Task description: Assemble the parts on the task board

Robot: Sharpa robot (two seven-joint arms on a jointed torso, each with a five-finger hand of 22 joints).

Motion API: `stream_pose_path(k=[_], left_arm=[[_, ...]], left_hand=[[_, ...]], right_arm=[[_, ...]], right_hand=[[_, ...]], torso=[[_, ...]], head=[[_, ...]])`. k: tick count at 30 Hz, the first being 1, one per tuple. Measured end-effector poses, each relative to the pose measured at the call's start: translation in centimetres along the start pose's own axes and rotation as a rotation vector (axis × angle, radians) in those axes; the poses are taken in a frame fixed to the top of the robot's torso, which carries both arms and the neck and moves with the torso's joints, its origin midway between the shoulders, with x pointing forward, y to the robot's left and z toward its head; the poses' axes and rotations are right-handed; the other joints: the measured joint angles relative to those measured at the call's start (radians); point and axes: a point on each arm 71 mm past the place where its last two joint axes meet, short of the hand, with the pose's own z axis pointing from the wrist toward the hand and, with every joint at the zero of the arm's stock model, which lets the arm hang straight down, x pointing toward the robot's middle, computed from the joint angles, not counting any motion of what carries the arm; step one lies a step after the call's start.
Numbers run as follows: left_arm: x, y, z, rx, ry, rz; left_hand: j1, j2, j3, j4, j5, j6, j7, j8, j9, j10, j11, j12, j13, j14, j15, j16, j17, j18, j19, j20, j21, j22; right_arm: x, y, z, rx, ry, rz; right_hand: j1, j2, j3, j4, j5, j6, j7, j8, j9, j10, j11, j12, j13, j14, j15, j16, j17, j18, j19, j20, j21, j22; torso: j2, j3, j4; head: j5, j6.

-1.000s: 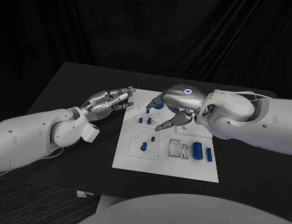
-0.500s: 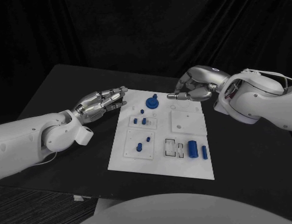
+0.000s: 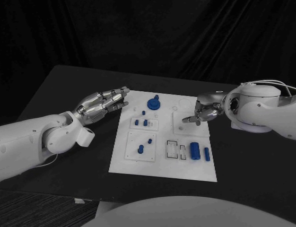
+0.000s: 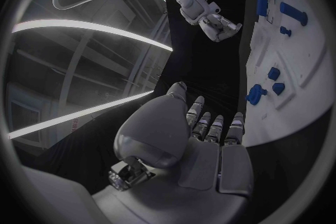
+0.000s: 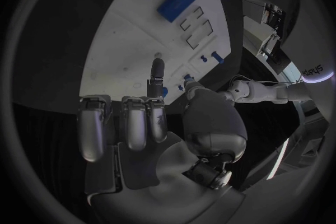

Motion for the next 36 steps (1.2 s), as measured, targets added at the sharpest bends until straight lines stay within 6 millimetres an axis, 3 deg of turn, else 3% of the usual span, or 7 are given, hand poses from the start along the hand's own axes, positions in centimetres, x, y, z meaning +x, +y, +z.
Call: stream_pose_path(k=[8,18,25,36], left_arm=[[0.0,0.0,0.0,0.001,0.0,0.0],[0.0,0.0,0.0,0.001,0.001,0.0],[0.0,0.0,0.1,0.0,0.002,0.0],[-0.1,0.1,0.2,-0.002,0.0,0.002]], left_hand=[[0.0,0.0,0.0,0.0,0.0,0.004,0.004,0.0,0.0,0.0,0.0,0.0,0.0,0.0,0.0,0.0,0.0,0.0,0.0,0.0,0.0,0.0],[0.0,0.0,0.003,0.003,0.0,0.004,0.004,0.0,0.0,0.0,0.0,0.008,0.001,0.0,0.0,0.0,0.001,0.0,0.0,0.0,0.0,0.002],[0.0,0.0,0.003,0.003,0.0,0.004,0.004,0.0,0.0,0.004,0.003,0.008,0.001,0.0,0.0,0.0,0.001,0.0,0.0,0.0,0.0,0.002],[0.004,-0.004,0.003,0.003,0.0,0.004,0.004,0.0,0.0,0.0,0.007,0.008,0.002,0.0,0.0,0.0,0.0,0.0,0.0,0.0,0.0,0.002]], right_arm=[[1.2,-0.4,-0.5,0.088,0.145,0.003],[2.4,-0.8,-1.0,0.136,0.222,0.031],[3.7,-0.6,-1.1,0.143,0.26,0.054],[6.1,-0.6,-0.3,0.157,0.3,0.088]], right_hand=[[0.023,0.004,0.003,-0.003,-0.006,-0.004,0.004,-0.027,-0.005,0.0,0.0,0.0,0.0,0.0,0.0,0.0,0.0,0.0,0.0,0.0,-0.02,0.0],[0.041,0.011,0.006,-0.006,-0.012,-0.004,0.004,-0.04,-0.01,0.0,0.0,0.0,0.0,0.0,0.0,0.0,0.0,0.0,0.0,0.0,-0.024,0.0],[0.069,0.006,0.004,-0.018,-0.016,-0.051,0.021,-0.083,-0.021,0.0,0.0,0.0,0.0,0.002,0.002,0.0,0.0,0.0,0.0,0.0,-0.038,0.0],[0.071,0.004,-0.002,-0.018,-0.031,-0.076,0.032,-0.104,-0.021,0.002,0.005,0.0,0.0,0.002,0.01,0.0,0.0,0.0,0.003,0.004,-0.052,0.0]], torso=[[0.001,0.0013,0.0004],[-0.003,-0.0032,-0.0002],[-0.005,-0.0031,0.0014],[-0.005,-0.0028,0.0]], head=[[-0.002,0.0],[-0.005,0.0],[-0.013,0.0],[-0.006,0.0]])
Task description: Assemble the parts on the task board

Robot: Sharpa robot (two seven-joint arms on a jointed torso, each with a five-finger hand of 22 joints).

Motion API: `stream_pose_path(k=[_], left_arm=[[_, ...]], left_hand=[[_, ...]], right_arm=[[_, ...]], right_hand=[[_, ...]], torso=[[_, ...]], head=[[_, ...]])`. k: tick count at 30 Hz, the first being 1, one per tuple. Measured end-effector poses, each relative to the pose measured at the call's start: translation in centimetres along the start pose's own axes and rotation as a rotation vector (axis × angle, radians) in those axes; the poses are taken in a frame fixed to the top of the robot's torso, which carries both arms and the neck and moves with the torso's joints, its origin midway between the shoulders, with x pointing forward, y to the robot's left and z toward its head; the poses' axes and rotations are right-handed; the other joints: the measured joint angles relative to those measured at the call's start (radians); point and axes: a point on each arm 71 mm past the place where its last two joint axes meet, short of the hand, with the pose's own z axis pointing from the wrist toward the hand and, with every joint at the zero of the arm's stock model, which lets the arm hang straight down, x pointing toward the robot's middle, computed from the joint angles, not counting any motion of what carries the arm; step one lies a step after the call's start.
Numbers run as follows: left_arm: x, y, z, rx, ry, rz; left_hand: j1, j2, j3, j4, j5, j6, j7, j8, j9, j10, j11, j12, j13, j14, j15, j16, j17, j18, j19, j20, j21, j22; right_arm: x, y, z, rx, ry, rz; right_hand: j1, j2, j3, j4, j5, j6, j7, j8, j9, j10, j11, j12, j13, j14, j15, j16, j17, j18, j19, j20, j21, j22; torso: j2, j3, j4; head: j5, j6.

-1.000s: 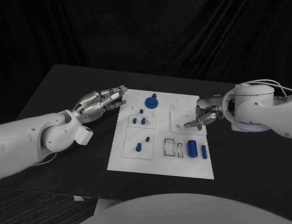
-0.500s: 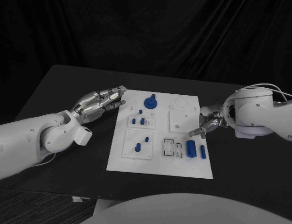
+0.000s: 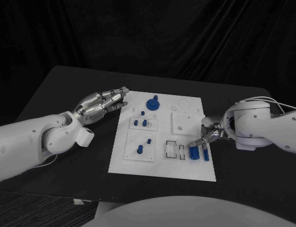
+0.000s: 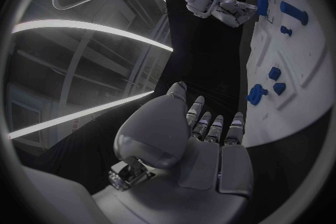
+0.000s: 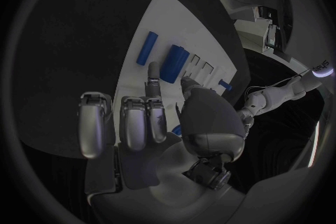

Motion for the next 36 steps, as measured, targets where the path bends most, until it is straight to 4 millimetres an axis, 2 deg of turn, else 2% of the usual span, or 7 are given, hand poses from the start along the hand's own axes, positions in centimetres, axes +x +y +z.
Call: stream_pose_path(k=[13,15,18,23,27,31,36], left_arm=[[-0.1,0.2,-0.1,-0.008,0.0,-0.002],[0.0,0.2,-0.1,-0.009,0.001,-0.003],[0.0,0.3,-0.1,-0.012,0.003,-0.005],[0.0,0.5,-0.2,-0.018,0.002,-0.008],[0.0,0.6,-0.2,-0.022,0.003,-0.01],[0.0,0.7,-0.2,-0.026,0.004,-0.012],[0.0,0.8,-0.2,-0.031,0.006,-0.014]], left_hand=[[0.0,0.0,0.006,0.0,0.0,-0.004,-0.004,0.0,0.0,0.0,0.0,0.0,0.0,0.0,0.0,0.0,0.0,0.0,0.0,0.0,0.0,0.0],[0.0,0.0,0.006,0.0,0.0,-0.004,-0.004,0.0,0.0,0.0,0.0,0.0,0.0,0.0,0.0,0.0,0.0,0.0,0.0,0.0,0.0,0.0],[0.0,0.0,0.006,0.0,0.0,-0.007,-0.007,0.0,-0.001,0.0,0.0,0.0,0.0,0.0,0.0,0.0,0.0,0.0,0.0,0.0,0.0,0.0],[0.0,0.0,0.006,0.0,0.0,-0.007,-0.007,0.0,-0.001,0.0,0.0,0.0,0.0,0.0,0.0,0.0,0.0,0.0,0.0,0.0,0.0,0.0],[0.0,0.0,0.006,0.0,0.0,-0.011,-0.004,0.0,-0.001,0.0,0.0,0.0,0.0,0.0,0.0,0.0,0.0,0.0,0.0,0.0,0.0,0.0],[0.0,0.0,0.006,0.0,0.0,-0.011,-0.004,0.0,-0.001,0.0,0.0,0.0,0.0,0.0,0.0,0.0,0.0,0.0,0.0,0.0,0.0,0.0],[0.0,0.0,0.006,0.0,0.0,-0.011,-0.004,0.0,-0.001,-0.004,0.003,0.0,0.0,0.0,0.0,0.0,0.0,0.0,0.0,0.0,0.0,0.0]], right_arm=[[1.3,0.7,1.6,0.0,0.016,0.015],[1.5,0.8,1.7,-0.002,0.014,0.018],[1.6,1.1,1.8,-0.006,0.006,0.028],[1.7,1.3,1.9,-0.013,-0.008,0.058],[1.7,1.2,2.0,-0.014,-0.008,0.095],[1.8,1.0,1.9,-0.015,-0.001,0.157],[2.2,0.6,1.5,-0.021,0.023,0.259]], right_hand=[[0.012,-0.008,-0.016,0.006,-0.009,-0.016,0.009,-0.016,0.001,0.001,0.006,0.0,0.0,-0.001,0.006,-0.031,0.0,0.0,-0.001,0.006,-0.023,0.0],[0.039,-0.008,-0.015,-0.005,0.037,-0.024,0.01,-0.024,0.007,0.001,0.006,0.0,0.0,-0.001,0.006,-0.05,0.0,0.0,-0.003,0.011,-0.042,0.0],[0.08,-0.008,-0.005,-0.033,0.151,-0.026,0.008,-0.026,0.026,0.001,0.006,0.0,0.0,-0.001,0.006,-0.065,0.0,0.0,-0.003,0.011,-0.054,0.001],[0.136,-0.012,0.026,-0.082,0.291,-0.041,0.008,-0.022,0.058,0.003,0.012,0.0,0.001,-0.001,0.013,-0.077,0.0,0.0,-0.003,0.011,-0.071,0.001],[0.163,-0.037,0.026,-0.092,0.419,-0.042,-0.001,-0.011,0.086,-0.002,0.012,0.0,0.001,-0.001,0.013,-0.082,0.0,0.0,-0.003,0.011,-0.077,0.001],[0.17,-0.043,0.026,-0.092,0.486,-0.046,-0.007,0.004,0.122,-0.007,0.007,0.0,0.001,-0.004,0.006,-0.088,0.0,0.0,-0.003,0.011,-0.085,0.001],[0.171,-0.045,0.028,-0.09,0.509,-0.064,-0.011,0.015,0.141,0.0,0.0,0.0,0.0,0.003,-0.002,-0.093,0.0,0.0,-0.003,0.011,-0.091,0.001]], torso=[[0.0,0.0003,0.0009],[0.001,0.0004,0.0009],[0.001,0.0006,0.0009],[0.001,0.0009,0.0008],[0.001,0.0012,0.0008],[0.002,0.0015,0.0003],[0.002,0.0016,0.0001]], head=[[0.002,0.0],[0.002,0.0],[0.003,0.0],[0.003,0.0],[0.005,0.0],[0.009,0.0],[0.011,0.0]])
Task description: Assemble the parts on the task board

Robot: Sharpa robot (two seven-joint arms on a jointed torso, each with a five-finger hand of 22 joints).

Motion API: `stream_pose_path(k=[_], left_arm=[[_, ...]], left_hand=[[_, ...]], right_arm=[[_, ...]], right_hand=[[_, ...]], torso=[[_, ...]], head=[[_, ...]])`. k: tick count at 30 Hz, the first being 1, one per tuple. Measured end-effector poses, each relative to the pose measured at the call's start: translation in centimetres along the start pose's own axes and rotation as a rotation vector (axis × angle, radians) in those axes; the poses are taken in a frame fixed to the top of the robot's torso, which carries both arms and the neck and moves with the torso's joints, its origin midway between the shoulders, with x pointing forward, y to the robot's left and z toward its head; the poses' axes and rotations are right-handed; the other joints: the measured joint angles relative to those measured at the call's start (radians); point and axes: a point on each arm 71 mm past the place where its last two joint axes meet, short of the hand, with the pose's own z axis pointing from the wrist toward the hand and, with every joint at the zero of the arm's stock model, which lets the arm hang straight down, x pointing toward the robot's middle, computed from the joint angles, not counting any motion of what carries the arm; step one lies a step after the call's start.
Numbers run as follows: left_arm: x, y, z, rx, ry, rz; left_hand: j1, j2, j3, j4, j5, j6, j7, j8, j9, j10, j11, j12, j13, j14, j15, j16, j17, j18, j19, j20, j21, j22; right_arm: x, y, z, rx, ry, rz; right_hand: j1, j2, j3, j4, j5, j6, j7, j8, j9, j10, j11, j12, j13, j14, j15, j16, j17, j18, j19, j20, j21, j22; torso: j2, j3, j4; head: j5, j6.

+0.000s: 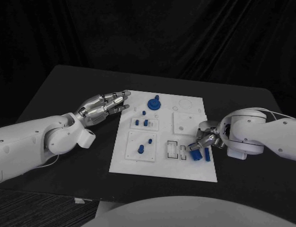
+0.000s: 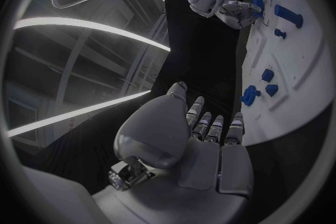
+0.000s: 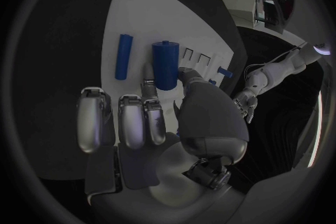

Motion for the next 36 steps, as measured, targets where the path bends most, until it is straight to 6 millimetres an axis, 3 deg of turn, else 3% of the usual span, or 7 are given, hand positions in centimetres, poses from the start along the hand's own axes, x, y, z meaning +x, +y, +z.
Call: stream_pose_path(k=[5,8,13,19,25,30,36], left_arm=[[0.1,0.1,0.1,-0.004,0.002,-0.001],[0.0,0.1,0.1,-0.007,0.003,-0.001],[0.2,0.2,0.2,-0.01,0.007,-0.003],[0.2,0.2,0.2,-0.012,0.009,-0.004],[0.2,0.2,0.2,-0.015,0.011,-0.006],[0.2,0.2,0.2,-0.017,0.012,-0.006],[0.3,0.2,0.2,-0.018,0.014,-0.008]], left_hand=[[0.0,0.0,0.002,-0.002,0.0,0.0,0.0,0.0,0.0,0.0,0.0,0.0,0.0,0.0,0.0,0.0,0.0,0.0,0.0,0.0,0.0,0.0],[0.0,0.0,0.003,-0.003,0.0,0.0,0.0,0.0,0.0,0.0,0.0,0.0,0.0,0.0,0.0,0.0,0.0,0.0,0.0,0.0,0.0,0.0],[0.0,0.0,0.003,-0.003,0.0,0.0,0.0,0.0,0.0,0.0,0.0,0.0,0.0,0.0,0.0,0.0,0.0,0.0,0.0,0.0,0.0,0.0],[0.004,0.004,0.003,-0.003,0.0,0.0,0.0,0.0,0.0,0.0,0.0,0.0,0.0,0.004,0.004,0.0,0.0,0.0,0.0,0.0,0.0,0.0],[0.004,0.004,0.003,-0.003,0.0,0.0,0.0,0.0,0.0,0.0,0.0,0.0,0.0,0.004,0.004,0.0,0.0,0.0,0.0,0.0,0.0,0.0],[0.004,0.004,0.003,-0.003,0.0,0.0,0.0,0.0,0.0,0.0,0.0,0.0,0.0,0.004,0.004,0.0,-0.001,0.0,0.0,0.0,0.0,0.0],[0.004,0.004,0.006,0.0,0.0,0.0,0.0,0.0,0.0,0.0,0.0,0.0,0.0,0.004,0.004,0.0,-0.001,0.0,0.0,0.0,0.0,0.0]], right_arm=[[-0.5,0.4,-0.9,-0.019,0.011,0.102],[-1.0,1.0,-1.4,-0.038,0.013,0.157],[-0.9,1.9,-1.5,-0.055,0.04,0.227],[-0.7,2.9,-1.0,-0.069,0.067,0.27],[-0.3,3.0,-0.4,-0.061,0.083,0.296],[0.2,3.1,0.1,-0.056,0.098,0.306],[0.5,3.4,0.5,-0.056,0.109,0.31]], right_hand=[[-0.002,0.002,0.007,0.007,0.006,-0.003,0.0,0.005,0.023,0.0,0.0,0.0,0.0,0.001,-0.001,-0.004,0.0,0.0,0.0,0.0,-0.006,0.0],[-0.015,0.015,0.012,0.012,-0.003,-0.012,0.009,0.007,0.035,0.0,0.0,0.0,0.0,0.001,-0.001,-0.007,0.0,0.0,0.0,0.0,-0.011,0.0],[-0.035,0.035,0.02,0.018,-0.052,-0.023,0.011,0.007,0.045,0.0,0.0,0.0,0.0,-0.001,0.001,-0.011,0.0,0.001,0.0,0.0,-0.015,0.0],[-0.034,0.061,0.026,0.024,-0.115,-0.047,0.019,0.001,0.052,0.0,0.001,0.0,0.0,-0.003,0.002,-0.015,0.0,0.016,0.0,0.0,-0.038,0.0],[-0.037,0.064,0.029,0.023,-0.141,-0.053,0.025,0.0,0.055,0.0,0.008,0.0,0.0,-0.006,0.006,-0.019,0.0,0.016,0.0,0.0,-0.051,0.0],[-0.046,0.073,0.055,-0.003,-0.184,-0.073,0.03,-0.018,0.049,0.0,0.015,0.0,0.0,-0.005,0.013,-0.028,0.0,0.016,0.0,0.0,-0.072,0.0],[-0.049,0.075,0.068,-0.016,-0.198,-0.077,0.034,-0.022,0.046,0.0,0.015,0.0,0.0,-0.005,0.014,-0.035,0.0,0.016,0.0,0.0,-0.079,0.0]], torso=[[-0.001,0.0,0.0003],[-0.001,0.0,0.0],[-0.002,-0.0004,0.0014],[-0.002,-0.0009,0.0033],[0.0,-0.0017,0.0016],[0.001,-0.0014,-0.0011],[0.001,-0.0007,0.0008]], head=[[0.001,0.0],[0.002,0.0],[-0.004,0.0],[-0.004,0.0],[0.001,0.0],[0.003,0.0],[0.001,0.0]])
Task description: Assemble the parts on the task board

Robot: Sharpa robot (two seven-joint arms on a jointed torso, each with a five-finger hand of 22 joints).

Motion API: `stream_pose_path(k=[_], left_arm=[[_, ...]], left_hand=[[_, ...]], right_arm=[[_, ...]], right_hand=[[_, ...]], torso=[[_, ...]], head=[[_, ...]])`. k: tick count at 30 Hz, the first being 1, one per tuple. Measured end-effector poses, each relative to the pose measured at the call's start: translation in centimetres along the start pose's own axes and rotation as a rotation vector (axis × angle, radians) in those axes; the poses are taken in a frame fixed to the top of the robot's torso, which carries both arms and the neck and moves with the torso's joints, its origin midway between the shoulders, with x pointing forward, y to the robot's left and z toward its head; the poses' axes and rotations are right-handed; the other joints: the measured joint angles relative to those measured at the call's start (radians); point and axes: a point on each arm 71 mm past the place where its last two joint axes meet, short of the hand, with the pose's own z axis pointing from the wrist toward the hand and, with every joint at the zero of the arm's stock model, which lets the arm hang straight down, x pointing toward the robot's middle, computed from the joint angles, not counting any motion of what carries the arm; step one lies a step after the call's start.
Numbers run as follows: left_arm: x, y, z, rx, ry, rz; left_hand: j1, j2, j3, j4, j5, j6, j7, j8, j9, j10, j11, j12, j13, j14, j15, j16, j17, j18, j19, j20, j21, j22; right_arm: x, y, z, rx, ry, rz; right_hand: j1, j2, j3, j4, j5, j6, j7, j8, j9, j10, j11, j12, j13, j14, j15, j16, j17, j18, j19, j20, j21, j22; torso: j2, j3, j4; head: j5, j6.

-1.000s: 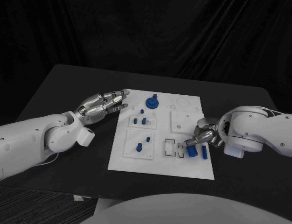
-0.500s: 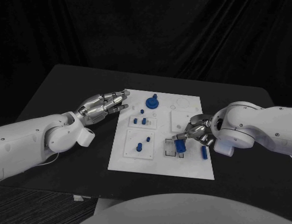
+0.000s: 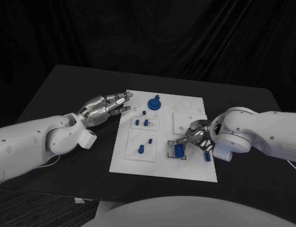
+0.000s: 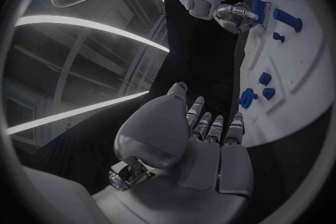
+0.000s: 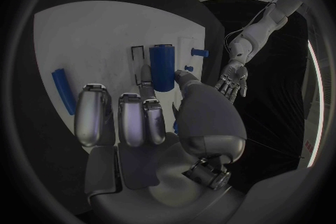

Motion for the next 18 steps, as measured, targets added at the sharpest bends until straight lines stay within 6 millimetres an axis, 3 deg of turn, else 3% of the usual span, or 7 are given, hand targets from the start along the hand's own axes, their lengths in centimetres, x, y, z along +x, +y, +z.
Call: stream_pose_path(k=[5,10,18], left_arm=[[0.01,0.02,0.0,-0.001,0.001,-0.001],[0.02,0.03,0.0,-0.002,0.002,-0.001],[0.02,0.06,-0.01,-0.003,0.003,-0.002]], left_hand=[[0.0,0.0,0.0,0.0,0.0,0.0,0.0,0.0,0.0,0.0,0.0,0.0,0.0,0.0,0.0,0.0,0.0,0.0,0.0,0.0,0.0,0.0],[0.0,0.0,0.0,0.0,0.0,0.0,0.0,0.0,0.0,0.0,0.0,0.0,0.0,0.0,0.0,0.0,0.0,0.0,0.0,0.0,0.0,0.0],[0.0,0.0,0.0,0.0,0.0,0.0,0.0,0.0,0.0,0.0,0.0,0.0,0.0,0.0,0.0,0.0,0.0,0.0,0.0,0.0,0.0,0.0]], right_arm=[[0.22,0.26,0.15,-0.007,0.007,0.0],[0.45,0.47,0.28,-0.014,0.014,-0.001],[0.46,0.39,0.38,-0.012,0.015,0.0]], right_hand=[[0.0,0.0,0.0,0.0,-0.022,-0.006,0.007,-0.01,-0.005,0.0,0.007,0.0,0.0,0.001,0.002,0.0,0.0,0.0,0.001,0.006,-0.005,0.0],[-0.014,0.013,0.021,-0.021,-0.077,-0.006,0.007,-0.014,-0.015,0.0,0.007,0.0,0.0,0.001,0.009,0.0,0.0,0.0,0.0,0.007,-0.009,0.0],[-0.051,0.01,0.005,-0.005,-0.195,-0.006,0.007,-0.021,-0.022,0.0,0.007,0.0,0.0,0.001,0.009,0.0,0.0,0.0,0.003,0.011,-0.01,0.0]], torso=[[0.0,0.0004,0.0],[0.0,0.0003,-0.0012],[0.0,0.0001,-0.0012]], head=[[0.003,0.0],[0.005,0.0],[0.004,0.0]])
